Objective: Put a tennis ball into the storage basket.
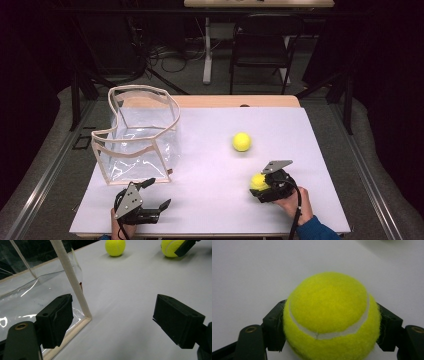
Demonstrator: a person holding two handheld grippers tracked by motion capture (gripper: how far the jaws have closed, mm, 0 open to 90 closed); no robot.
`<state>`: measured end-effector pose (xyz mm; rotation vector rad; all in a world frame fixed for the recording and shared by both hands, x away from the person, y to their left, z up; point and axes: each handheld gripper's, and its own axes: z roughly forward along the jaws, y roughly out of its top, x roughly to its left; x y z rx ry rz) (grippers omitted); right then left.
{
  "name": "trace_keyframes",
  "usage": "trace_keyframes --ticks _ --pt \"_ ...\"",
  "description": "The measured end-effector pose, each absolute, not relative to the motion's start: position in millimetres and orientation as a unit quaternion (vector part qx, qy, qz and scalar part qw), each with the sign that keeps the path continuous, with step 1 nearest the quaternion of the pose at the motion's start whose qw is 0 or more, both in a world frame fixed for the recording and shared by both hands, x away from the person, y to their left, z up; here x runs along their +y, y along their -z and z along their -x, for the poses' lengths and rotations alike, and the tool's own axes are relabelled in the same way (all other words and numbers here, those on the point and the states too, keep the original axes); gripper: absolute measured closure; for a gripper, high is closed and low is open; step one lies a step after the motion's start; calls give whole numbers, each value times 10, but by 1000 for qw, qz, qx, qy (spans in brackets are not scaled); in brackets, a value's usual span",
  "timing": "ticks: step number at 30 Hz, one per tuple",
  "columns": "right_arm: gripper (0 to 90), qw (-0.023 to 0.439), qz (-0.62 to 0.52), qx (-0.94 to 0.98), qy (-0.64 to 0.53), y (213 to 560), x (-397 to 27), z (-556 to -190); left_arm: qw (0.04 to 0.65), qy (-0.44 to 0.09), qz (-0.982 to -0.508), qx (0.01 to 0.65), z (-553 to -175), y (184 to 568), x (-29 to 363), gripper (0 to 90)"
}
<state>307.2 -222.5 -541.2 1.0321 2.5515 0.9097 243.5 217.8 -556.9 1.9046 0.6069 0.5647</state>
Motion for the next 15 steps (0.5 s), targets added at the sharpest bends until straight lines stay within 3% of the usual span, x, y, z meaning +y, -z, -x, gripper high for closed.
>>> trace_keyframes --ticks 15 --pt "259 124 -346 873 -322 5383 -2212 -3051 506 -233 -792 250 -2437 5569 2167 159"
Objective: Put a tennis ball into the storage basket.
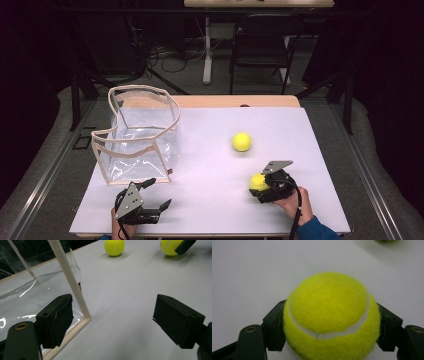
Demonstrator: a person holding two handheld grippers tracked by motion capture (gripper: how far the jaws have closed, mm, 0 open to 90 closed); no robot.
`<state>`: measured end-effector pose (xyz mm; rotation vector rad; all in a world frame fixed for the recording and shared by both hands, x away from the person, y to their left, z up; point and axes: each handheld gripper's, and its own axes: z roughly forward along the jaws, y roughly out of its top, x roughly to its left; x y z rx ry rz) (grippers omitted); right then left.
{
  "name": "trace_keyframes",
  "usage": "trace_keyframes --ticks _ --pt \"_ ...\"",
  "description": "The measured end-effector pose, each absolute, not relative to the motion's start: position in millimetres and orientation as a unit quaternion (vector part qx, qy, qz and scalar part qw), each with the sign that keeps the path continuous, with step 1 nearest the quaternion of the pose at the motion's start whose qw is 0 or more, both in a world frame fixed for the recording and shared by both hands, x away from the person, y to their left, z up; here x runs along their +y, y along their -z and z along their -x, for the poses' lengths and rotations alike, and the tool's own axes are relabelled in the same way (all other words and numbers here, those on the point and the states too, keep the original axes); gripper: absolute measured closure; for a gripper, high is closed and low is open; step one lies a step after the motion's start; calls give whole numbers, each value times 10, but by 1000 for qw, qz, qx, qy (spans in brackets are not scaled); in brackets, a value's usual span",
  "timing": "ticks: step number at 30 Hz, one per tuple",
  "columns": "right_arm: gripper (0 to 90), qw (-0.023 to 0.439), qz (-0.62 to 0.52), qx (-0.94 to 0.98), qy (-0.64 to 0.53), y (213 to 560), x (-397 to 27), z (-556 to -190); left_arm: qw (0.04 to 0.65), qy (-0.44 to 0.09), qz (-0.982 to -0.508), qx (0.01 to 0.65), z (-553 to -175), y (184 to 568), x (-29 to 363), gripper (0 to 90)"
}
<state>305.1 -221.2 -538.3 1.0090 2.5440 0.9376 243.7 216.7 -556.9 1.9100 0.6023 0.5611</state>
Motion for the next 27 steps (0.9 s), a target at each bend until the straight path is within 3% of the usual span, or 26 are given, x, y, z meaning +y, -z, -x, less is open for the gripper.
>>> trace_keyframes --ticks 27 --pt "260 129 -332 874 -332 5262 -2079 -3062 507 -230 -792 251 -2441 5573 2177 159"
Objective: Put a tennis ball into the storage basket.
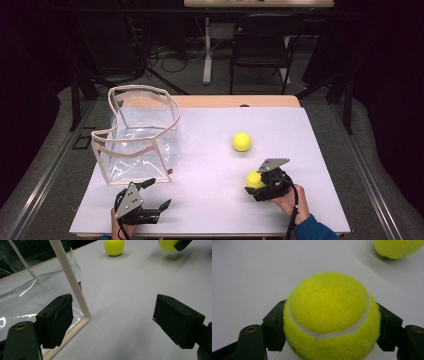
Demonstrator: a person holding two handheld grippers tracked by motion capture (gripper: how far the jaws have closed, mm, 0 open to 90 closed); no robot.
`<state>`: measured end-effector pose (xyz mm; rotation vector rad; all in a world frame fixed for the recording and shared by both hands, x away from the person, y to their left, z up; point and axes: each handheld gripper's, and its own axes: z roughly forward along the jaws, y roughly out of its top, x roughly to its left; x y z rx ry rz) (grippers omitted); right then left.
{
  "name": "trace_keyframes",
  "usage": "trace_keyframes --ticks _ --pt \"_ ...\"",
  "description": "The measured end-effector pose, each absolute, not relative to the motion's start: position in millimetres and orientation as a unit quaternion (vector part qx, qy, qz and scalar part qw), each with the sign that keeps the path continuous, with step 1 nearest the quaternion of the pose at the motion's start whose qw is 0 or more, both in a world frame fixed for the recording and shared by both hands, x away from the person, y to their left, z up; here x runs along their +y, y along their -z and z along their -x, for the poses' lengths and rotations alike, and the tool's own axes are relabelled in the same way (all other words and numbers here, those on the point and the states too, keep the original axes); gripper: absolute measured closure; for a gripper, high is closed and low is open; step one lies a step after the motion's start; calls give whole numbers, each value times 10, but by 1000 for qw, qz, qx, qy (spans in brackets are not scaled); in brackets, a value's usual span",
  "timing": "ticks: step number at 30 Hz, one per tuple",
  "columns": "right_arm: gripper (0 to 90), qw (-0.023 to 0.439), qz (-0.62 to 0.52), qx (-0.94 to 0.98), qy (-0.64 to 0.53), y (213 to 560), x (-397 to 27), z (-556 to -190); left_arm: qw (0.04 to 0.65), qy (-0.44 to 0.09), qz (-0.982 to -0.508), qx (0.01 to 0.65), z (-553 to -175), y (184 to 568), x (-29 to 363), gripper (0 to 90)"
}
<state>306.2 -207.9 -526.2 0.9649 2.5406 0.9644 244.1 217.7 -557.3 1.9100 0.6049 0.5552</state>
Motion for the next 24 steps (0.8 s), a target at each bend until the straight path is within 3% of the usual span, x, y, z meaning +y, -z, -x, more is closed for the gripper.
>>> trace_keyframes --ticks 24 --pt "261 131 -305 877 -348 5084 -1820 -3163 507 -228 -793 249 -2446 5576 2175 159"
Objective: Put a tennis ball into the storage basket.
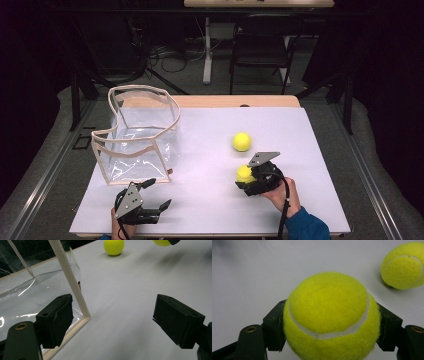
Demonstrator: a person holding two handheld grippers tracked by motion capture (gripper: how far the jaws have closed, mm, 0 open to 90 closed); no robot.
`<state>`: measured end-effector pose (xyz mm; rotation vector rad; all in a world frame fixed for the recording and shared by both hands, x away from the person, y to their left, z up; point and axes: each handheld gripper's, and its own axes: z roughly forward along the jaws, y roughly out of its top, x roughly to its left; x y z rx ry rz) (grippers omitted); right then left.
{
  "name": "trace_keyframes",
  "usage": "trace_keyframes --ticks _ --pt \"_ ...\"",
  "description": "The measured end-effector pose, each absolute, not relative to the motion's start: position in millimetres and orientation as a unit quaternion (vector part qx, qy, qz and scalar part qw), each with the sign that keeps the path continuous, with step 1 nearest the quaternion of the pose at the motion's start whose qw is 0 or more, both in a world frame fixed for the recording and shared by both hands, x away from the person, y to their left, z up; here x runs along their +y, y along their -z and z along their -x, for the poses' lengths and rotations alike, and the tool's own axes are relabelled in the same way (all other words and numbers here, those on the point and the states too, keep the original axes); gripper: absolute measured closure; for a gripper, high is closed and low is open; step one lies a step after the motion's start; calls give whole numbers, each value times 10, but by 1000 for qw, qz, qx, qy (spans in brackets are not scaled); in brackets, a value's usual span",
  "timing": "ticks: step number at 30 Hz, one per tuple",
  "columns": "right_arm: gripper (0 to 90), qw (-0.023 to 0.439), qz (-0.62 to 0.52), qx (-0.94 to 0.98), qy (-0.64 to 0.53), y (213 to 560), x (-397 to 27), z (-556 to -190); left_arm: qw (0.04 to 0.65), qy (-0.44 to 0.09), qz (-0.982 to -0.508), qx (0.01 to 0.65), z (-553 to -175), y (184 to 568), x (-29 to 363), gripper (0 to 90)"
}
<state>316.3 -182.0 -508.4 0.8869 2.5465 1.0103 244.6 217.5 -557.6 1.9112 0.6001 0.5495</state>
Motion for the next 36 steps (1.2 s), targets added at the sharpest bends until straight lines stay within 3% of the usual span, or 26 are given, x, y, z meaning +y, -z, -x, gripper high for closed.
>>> trace_keyframes --ticks 36 --pt "261 138 -261 893 -341 4842 -1539 -3413 507 -226 -794 249 -2449 5581 2173 159"
